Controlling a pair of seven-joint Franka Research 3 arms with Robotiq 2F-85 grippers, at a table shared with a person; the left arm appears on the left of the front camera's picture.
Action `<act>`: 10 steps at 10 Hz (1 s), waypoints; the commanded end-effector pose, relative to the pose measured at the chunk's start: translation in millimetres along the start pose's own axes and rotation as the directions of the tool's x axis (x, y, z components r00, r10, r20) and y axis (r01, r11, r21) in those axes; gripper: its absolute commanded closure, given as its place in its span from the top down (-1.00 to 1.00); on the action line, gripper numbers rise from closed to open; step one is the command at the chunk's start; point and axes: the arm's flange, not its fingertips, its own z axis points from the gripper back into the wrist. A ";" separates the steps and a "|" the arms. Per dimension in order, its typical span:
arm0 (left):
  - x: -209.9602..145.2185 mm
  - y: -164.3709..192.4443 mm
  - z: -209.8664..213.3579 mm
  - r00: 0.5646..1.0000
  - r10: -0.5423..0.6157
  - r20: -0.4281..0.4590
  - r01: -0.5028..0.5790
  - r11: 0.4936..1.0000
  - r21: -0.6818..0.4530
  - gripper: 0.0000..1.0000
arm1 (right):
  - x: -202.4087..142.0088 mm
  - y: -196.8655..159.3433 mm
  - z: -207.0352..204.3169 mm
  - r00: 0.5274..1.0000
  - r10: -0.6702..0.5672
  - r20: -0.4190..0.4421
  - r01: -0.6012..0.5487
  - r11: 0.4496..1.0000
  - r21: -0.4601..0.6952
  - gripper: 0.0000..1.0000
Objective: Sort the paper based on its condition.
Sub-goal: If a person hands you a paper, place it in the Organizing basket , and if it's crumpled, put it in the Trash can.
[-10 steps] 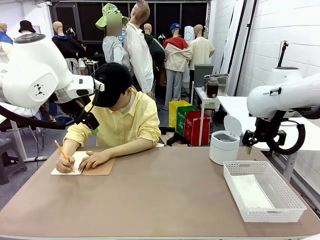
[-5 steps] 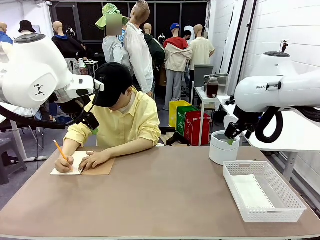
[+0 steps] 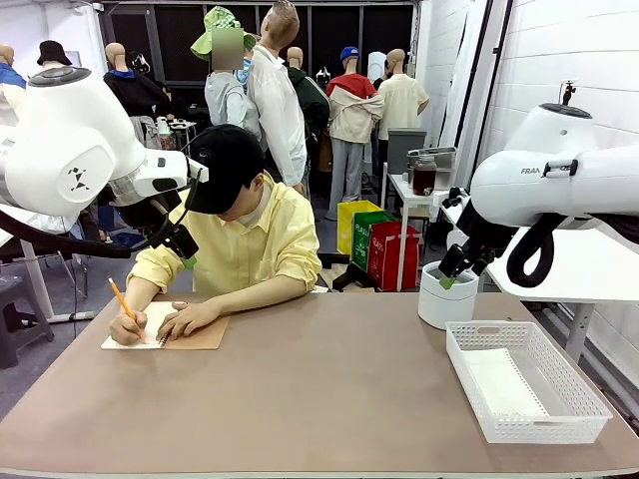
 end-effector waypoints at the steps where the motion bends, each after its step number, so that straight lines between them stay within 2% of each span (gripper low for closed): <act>1: -0.1 1.0 0.6 1.000 0.002 0.005 -0.002 1.000 0.000 1.00 | 2.4 -0.4 -0.6 1.000 -0.002 -0.020 0.002 1.000 -0.013 1.00; 2: -0.1 1.0 0.6 1.000 0.002 0.005 -0.002 1.000 0.000 1.00 | 0.0 0.0 0.0 1.000 0.000 0.000 0.000 1.000 0.000 1.00; 4: -0.1 1.0 0.6 1.000 0.002 0.005 -0.002 1.000 0.000 1.00 | -0.9 19.1 12.5 0.985 0.105 0.140 -0.114 0.991 0.064 1.00; 6: -0.1 1.0 0.6 1.000 0.002 0.005 -0.002 1.000 0.000 1.00 | -14.7 40.9 26.8 0.946 0.185 0.266 -0.209 0.976 0.067 1.00; 8: -0.1 1.0 0.6 1.000 0.002 0.005 -0.002 1.000 0.000 1.00 | -25.8 60.2 36.3 0.908 0.240 0.345 -0.267 0.963 0.032 1.00; 10: -0.1 1.0 0.6 1.000 0.002 0.005 -0.002 1.000 0.000 1.00 | -34.0 75.7 42.6 0.846 0.301 0.440 -0.349 0.937 0.030 1.00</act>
